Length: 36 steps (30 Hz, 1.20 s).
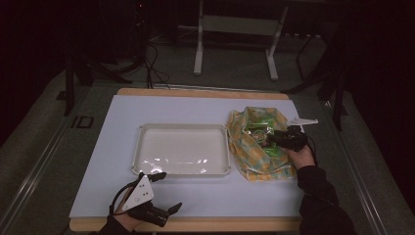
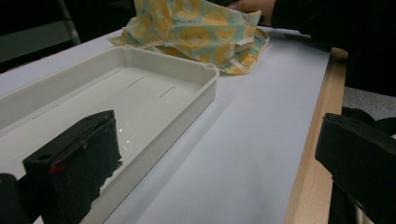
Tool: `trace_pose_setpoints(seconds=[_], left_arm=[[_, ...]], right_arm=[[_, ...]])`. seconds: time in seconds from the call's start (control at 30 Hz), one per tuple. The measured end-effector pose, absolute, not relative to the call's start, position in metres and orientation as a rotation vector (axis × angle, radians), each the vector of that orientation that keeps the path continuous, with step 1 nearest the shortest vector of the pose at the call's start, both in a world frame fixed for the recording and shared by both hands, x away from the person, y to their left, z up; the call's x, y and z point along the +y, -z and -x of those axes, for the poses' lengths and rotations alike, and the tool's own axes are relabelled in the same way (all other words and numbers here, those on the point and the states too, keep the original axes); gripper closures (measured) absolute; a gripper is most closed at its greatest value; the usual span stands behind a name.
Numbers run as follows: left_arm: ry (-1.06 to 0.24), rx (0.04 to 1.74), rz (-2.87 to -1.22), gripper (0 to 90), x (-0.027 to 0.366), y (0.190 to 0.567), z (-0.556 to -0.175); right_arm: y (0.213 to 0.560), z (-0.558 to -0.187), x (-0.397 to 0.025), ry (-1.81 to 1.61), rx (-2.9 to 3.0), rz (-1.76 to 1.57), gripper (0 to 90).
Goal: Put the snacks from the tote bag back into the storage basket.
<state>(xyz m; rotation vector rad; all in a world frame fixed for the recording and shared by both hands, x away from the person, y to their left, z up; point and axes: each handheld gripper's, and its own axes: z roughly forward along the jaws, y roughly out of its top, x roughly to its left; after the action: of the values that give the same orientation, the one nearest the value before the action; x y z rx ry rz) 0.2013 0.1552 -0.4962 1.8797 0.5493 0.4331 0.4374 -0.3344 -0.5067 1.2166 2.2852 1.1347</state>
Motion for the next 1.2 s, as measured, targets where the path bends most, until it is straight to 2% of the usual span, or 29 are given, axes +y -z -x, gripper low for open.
trace_pose_setpoints(seconds=[0.47, 0.83, 1.2], left_arm=[[-0.421, 0.552, -1.885, 0.4, 0.155, 0.496, -0.202], [-0.426, 0.548, -1.882, 0.4, 0.155, 0.496, -0.201], [-0.429, 0.548, -1.872, 0.4, 0.154, 0.496, -0.203]], right_arm=[[0.519, -0.450, -0.328, -1.085, 2.437, -1.322, 62.3], [0.514, -0.446, -0.313, -0.971, 2.456, -1.291, 85.6], [0.510, -0.440, -0.313, -1.026, 2.373, -1.330, 89.1]])
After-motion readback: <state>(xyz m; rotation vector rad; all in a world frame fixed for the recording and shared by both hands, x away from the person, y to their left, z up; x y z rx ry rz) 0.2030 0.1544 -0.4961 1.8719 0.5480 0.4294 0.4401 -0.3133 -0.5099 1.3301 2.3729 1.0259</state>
